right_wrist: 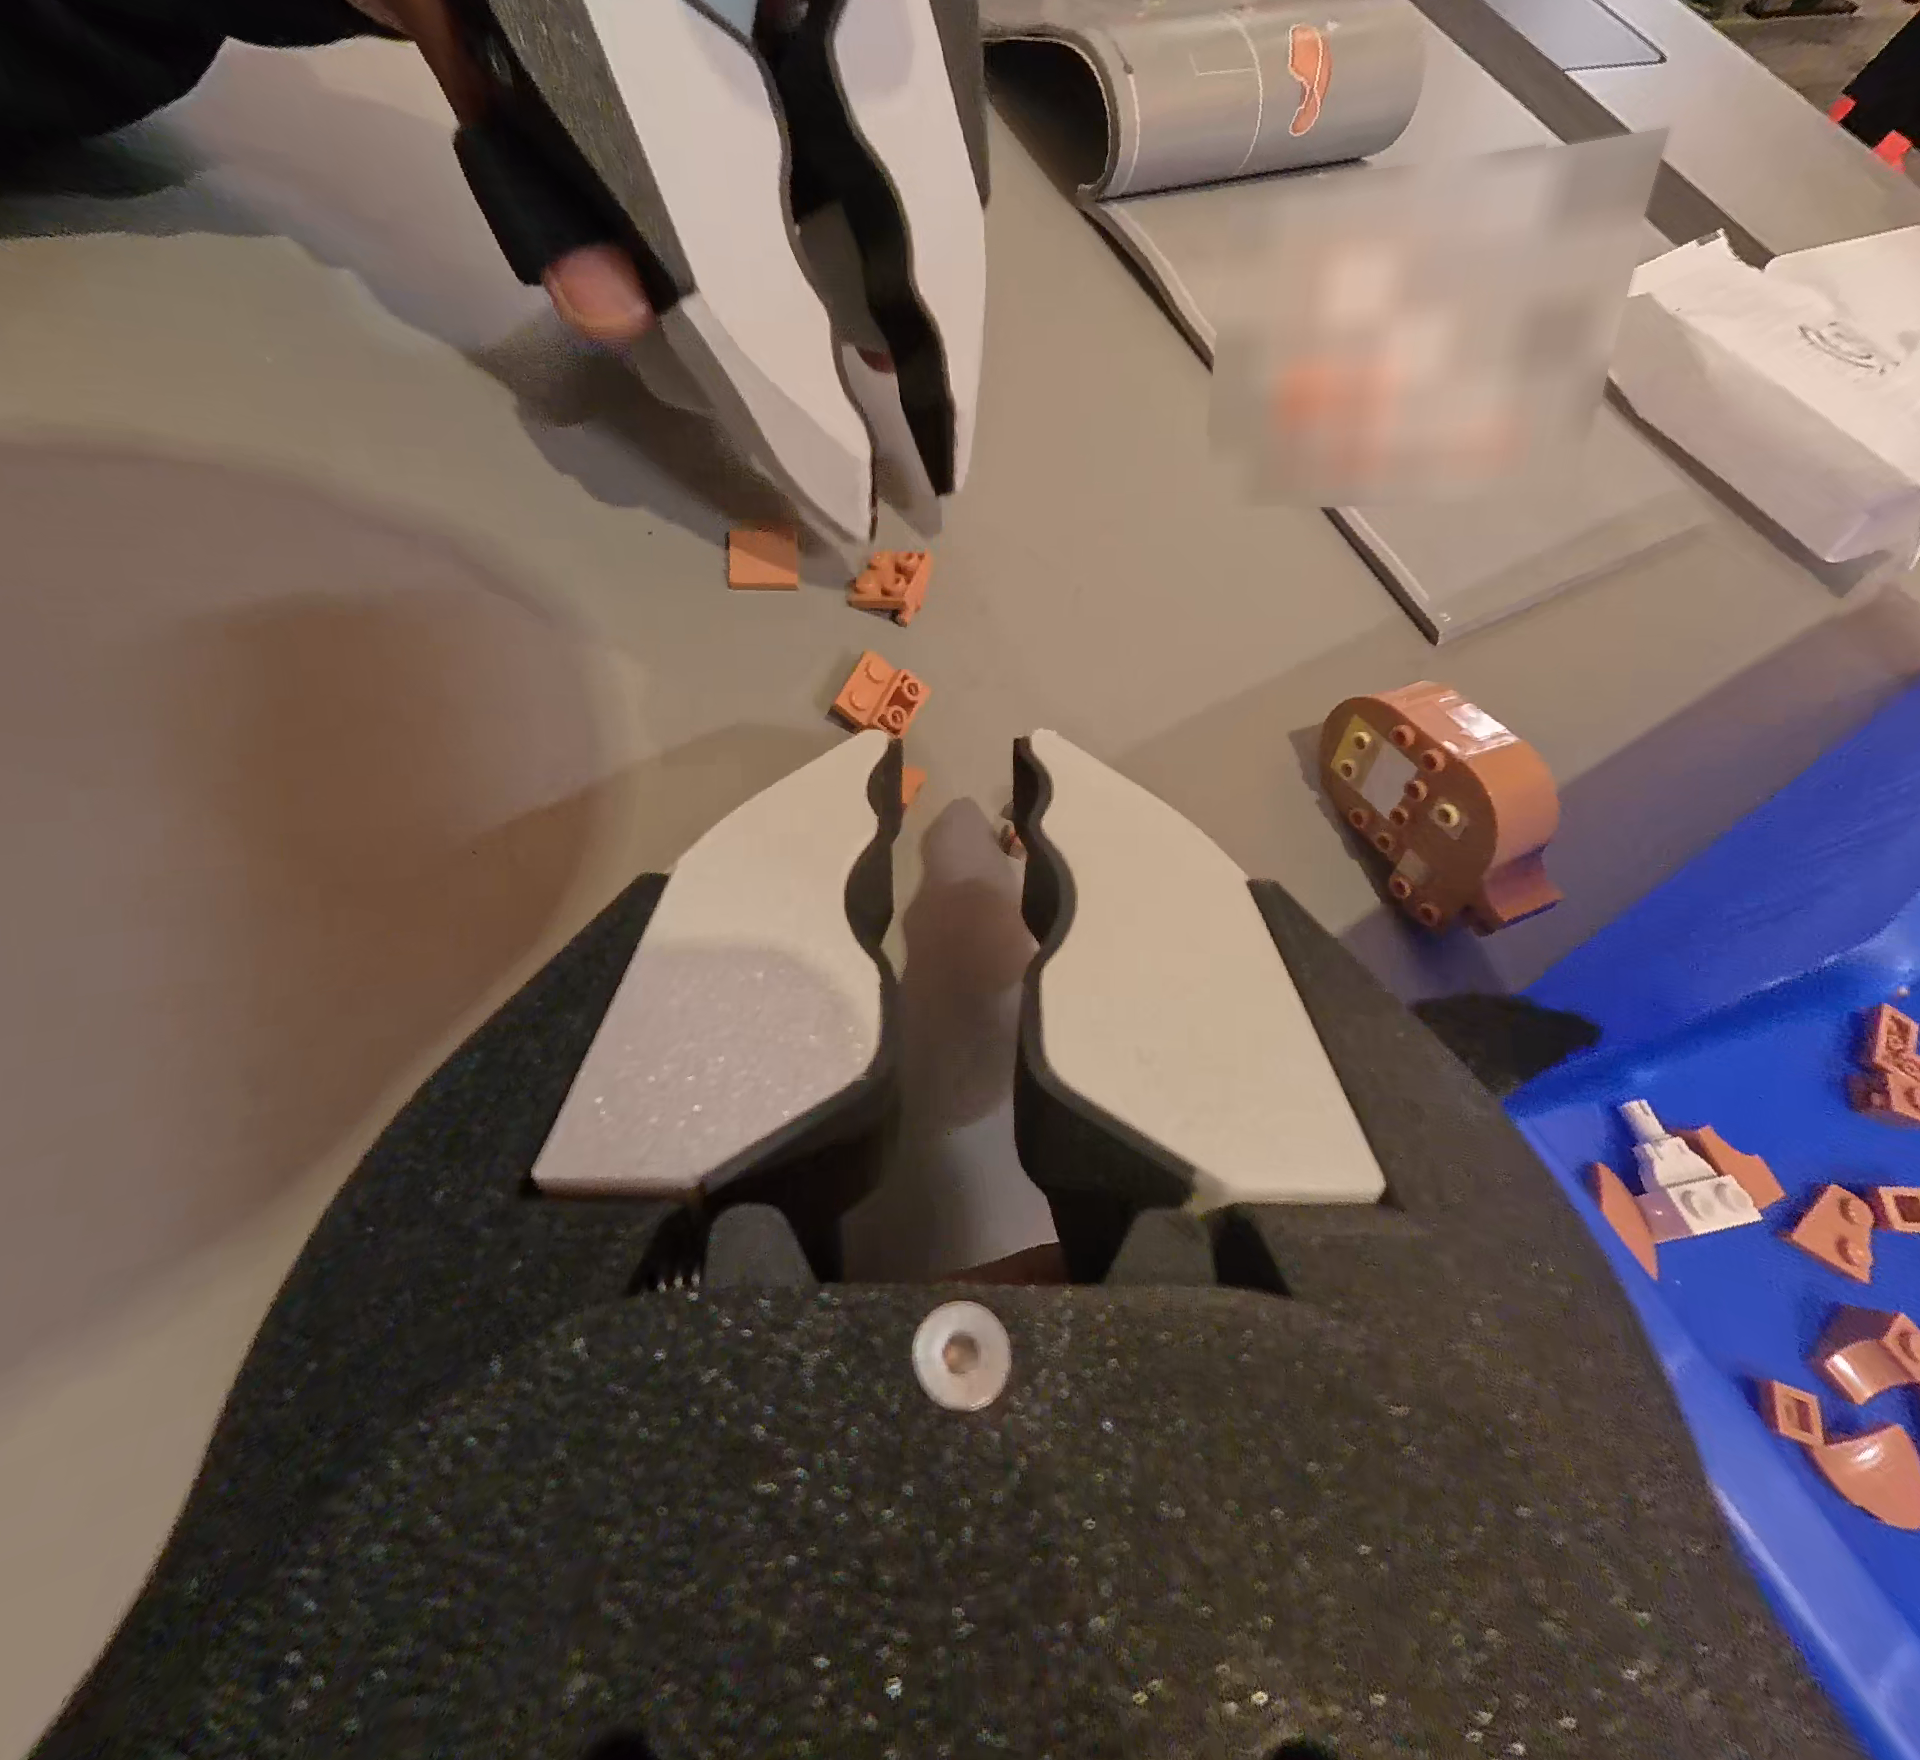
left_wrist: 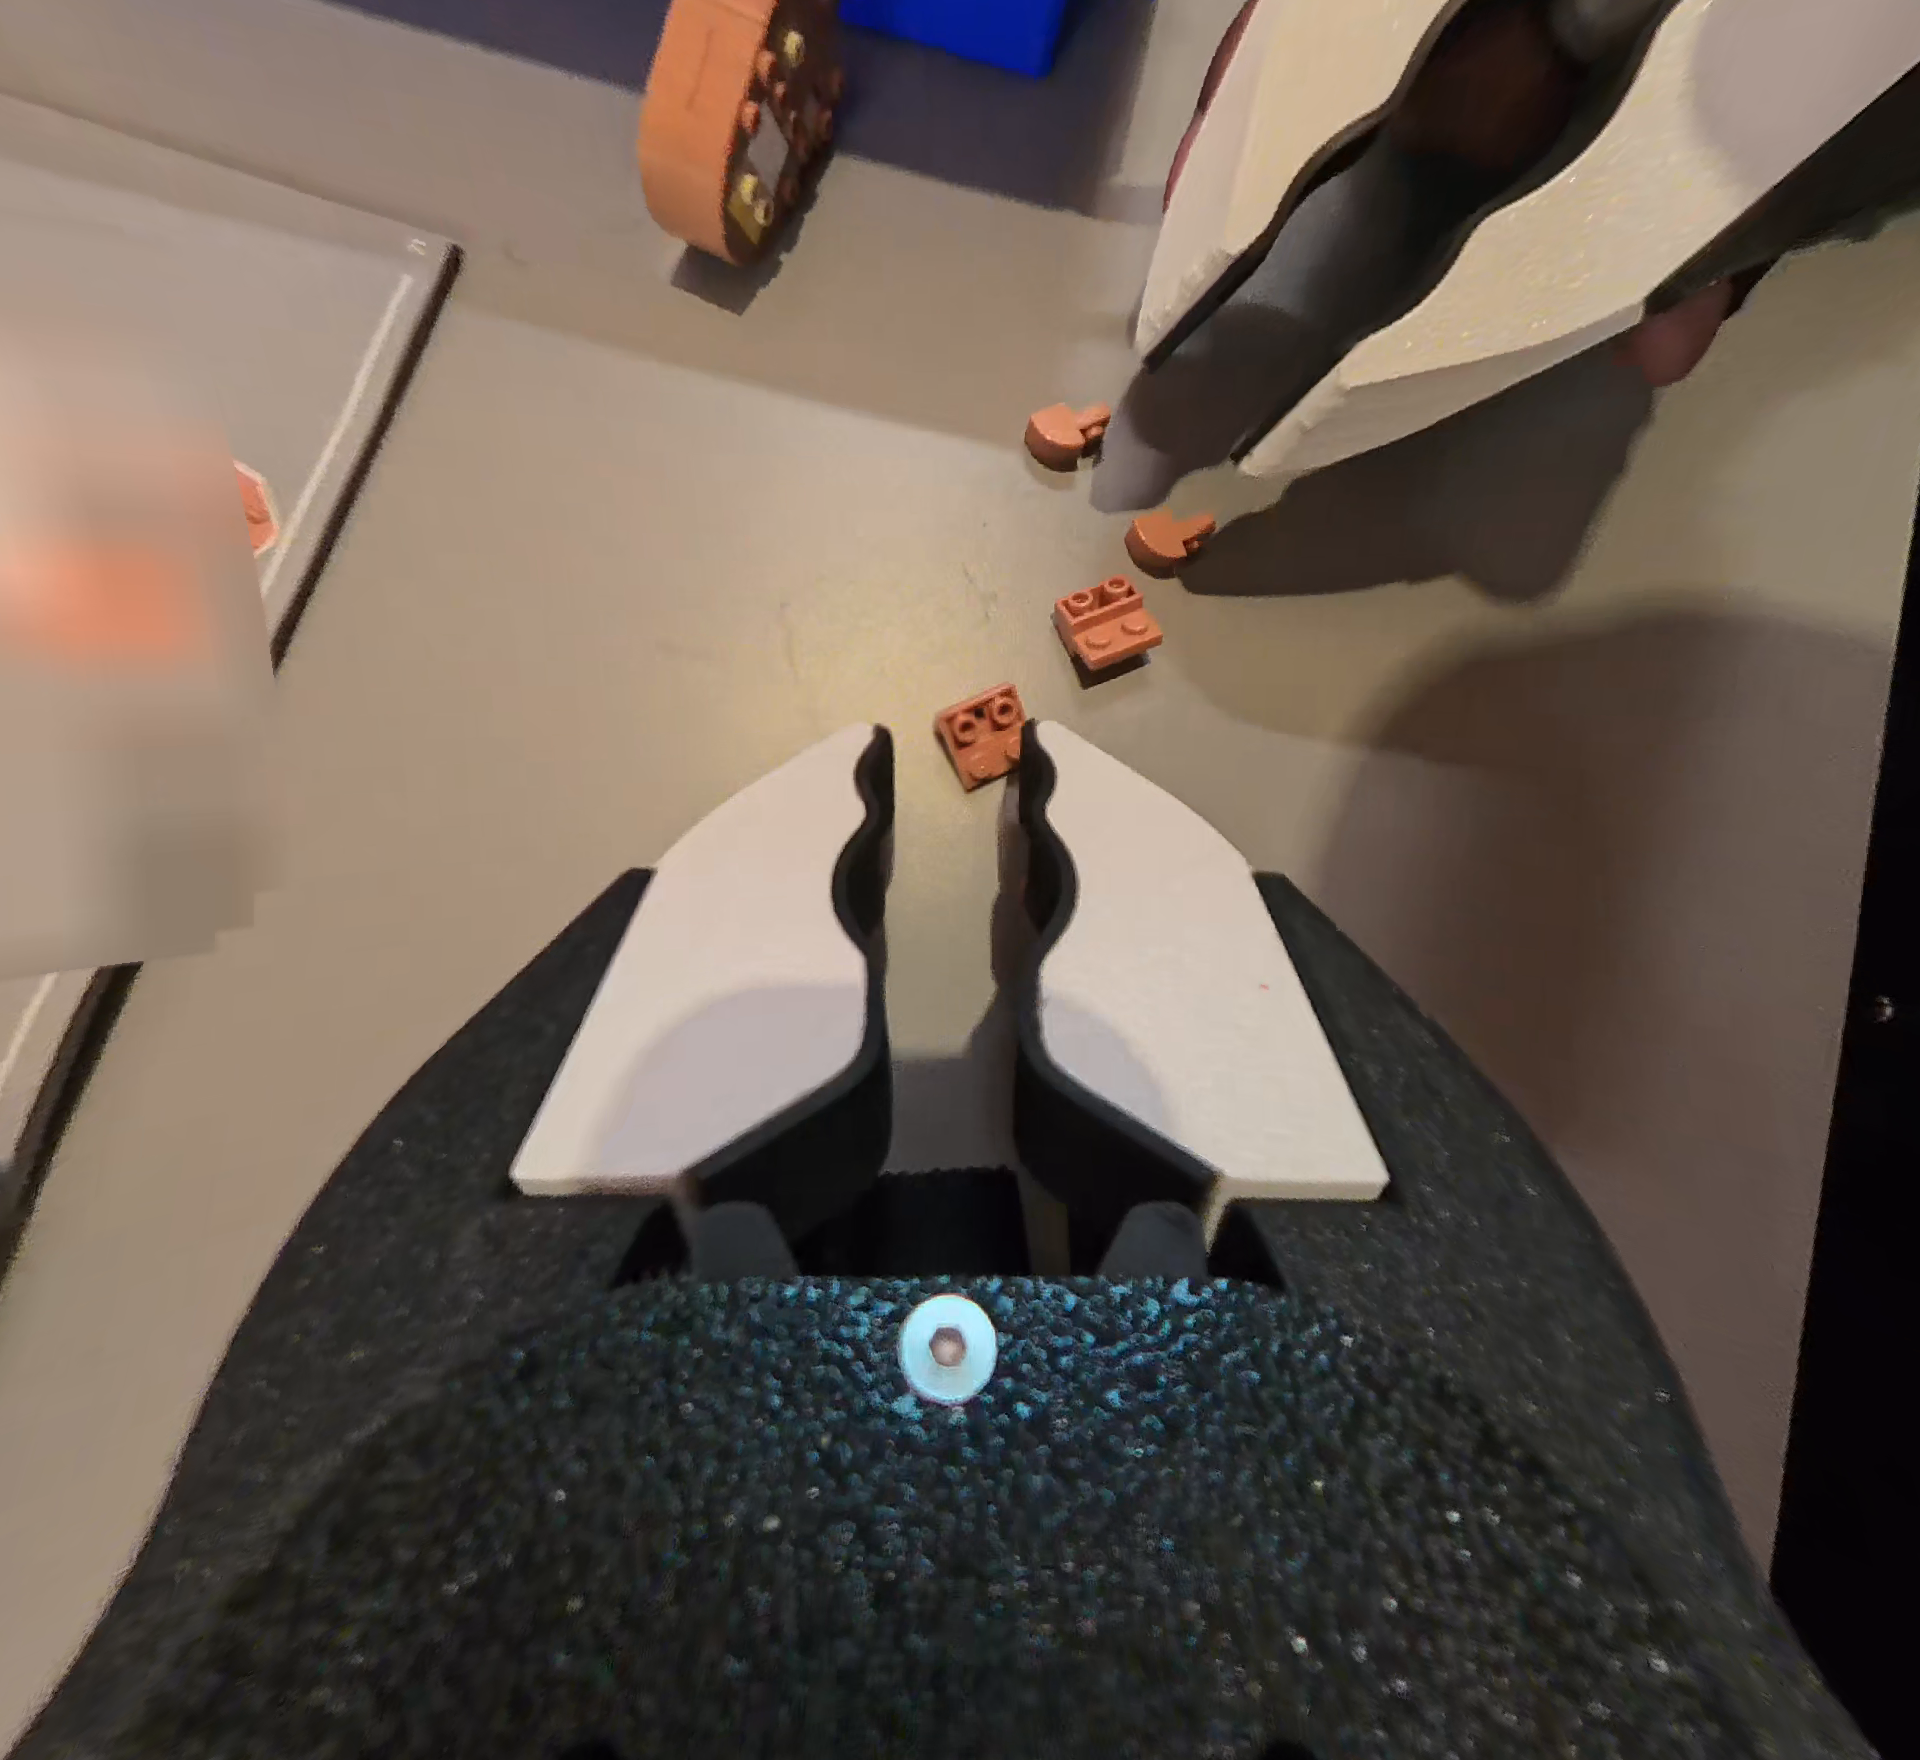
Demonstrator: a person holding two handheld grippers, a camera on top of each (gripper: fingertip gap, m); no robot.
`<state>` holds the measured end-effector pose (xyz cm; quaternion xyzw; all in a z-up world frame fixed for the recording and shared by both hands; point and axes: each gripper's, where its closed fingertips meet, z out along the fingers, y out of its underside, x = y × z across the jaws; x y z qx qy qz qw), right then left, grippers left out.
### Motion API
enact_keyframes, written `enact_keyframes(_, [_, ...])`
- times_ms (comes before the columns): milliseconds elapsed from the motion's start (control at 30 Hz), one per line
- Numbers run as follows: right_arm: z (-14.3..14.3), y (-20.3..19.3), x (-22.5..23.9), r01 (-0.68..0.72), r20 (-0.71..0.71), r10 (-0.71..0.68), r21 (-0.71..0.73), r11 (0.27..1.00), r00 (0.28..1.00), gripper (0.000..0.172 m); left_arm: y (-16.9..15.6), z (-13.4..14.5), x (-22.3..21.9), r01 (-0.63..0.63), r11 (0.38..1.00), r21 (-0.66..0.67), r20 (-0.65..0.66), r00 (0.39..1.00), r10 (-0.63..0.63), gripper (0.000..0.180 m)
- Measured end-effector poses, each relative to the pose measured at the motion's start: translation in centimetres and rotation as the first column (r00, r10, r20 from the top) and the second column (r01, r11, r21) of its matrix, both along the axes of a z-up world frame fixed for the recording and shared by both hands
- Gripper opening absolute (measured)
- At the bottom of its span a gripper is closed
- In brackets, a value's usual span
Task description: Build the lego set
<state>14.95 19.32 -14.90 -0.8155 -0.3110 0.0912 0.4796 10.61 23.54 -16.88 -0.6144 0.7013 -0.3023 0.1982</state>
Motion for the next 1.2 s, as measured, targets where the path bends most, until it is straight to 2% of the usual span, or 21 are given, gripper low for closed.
enact_keyframes(100, [0.1, 0.0, 0.1, 0.004, -0.02, -0.004, -0.004, 1.0, 1.0, 0.02, 1.3, 1.5, -0.7, -0.06, 0.998, -0.007, 0.104, 0.993, 0.061, 0.023])
enact_keyframes(200, [0.2, 0.1, 0.2, 0.002, -0.036, -0.003, -0.013, 1.0, 0.999, 0.02, 3.3, 4.2, -1.3, -0.138, 0.99, -0.011, 0.315, 0.94, 0.135, 0.022])
enact_keyframes(333, [0.2, 0.1, 0.2, -0.002, -0.055, 0.001, -0.024, 1.0, 0.998, 0.02, 5.6, 8.7, -3.0, -0.209, 0.975, -0.075, 0.611, 0.763, 0.211, 0.018])
enact_keyframes(400, [0.2, 0.2, 0.2, 0.0, -0.065, -0.002, -0.032, 0.999, 0.998, 0.02, 6.4, 10.3, -3.9, -0.231, 0.965, -0.125, 0.686, 0.683, 0.252, 0.016])
enact_keyframes(467, [0.2, 0.3, 0.3, 0.004, -0.074, -0.007, -0.039, 0.999, 0.997, 0.02, 7.0, 11.3, -4.6, -0.234, 0.961, -0.149, 0.717, 0.644, 0.268, 0.014])
enact_keyframes(667, [0.0, 0.5, 0.3, 0.005, -0.073, -0.009, -0.052, 0.999, 0.997, 0.02, 8.0, 10.4, -5.0, -0.265, 0.947, -0.182, 0.686, 0.656, 0.316, 0.014])
enact_keyframes(1200, [-0.1, 0.4, 0.1, -0.004, -0.051, 0.002, -0.045, 0.999, 0.999, 0.02, 7.7, 9.6, -4.4, -0.267, 0.949, -0.167, 0.662, 0.683, 0.308, 0.013])
